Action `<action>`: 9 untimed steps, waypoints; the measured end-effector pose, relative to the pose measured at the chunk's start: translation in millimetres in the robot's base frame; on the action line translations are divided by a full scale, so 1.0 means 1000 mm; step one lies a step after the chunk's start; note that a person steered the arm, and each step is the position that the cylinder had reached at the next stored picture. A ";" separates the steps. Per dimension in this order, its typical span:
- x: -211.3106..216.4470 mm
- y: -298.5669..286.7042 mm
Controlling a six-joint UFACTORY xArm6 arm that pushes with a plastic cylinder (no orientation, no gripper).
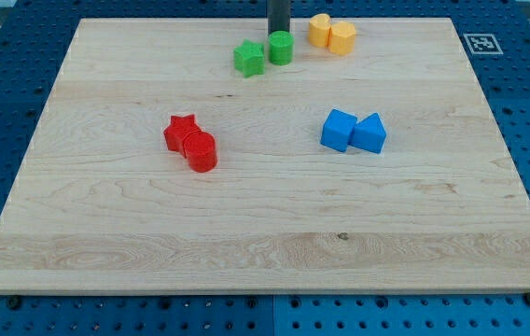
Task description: Move the green blocks diagonal top left to the blue blocks
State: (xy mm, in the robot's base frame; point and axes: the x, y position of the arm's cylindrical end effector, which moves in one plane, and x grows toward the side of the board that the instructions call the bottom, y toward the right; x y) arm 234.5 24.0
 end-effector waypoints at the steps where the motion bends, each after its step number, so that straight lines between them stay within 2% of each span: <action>1: 0.000 0.017; 6: 0.019 0.020; 9: 0.025 -0.007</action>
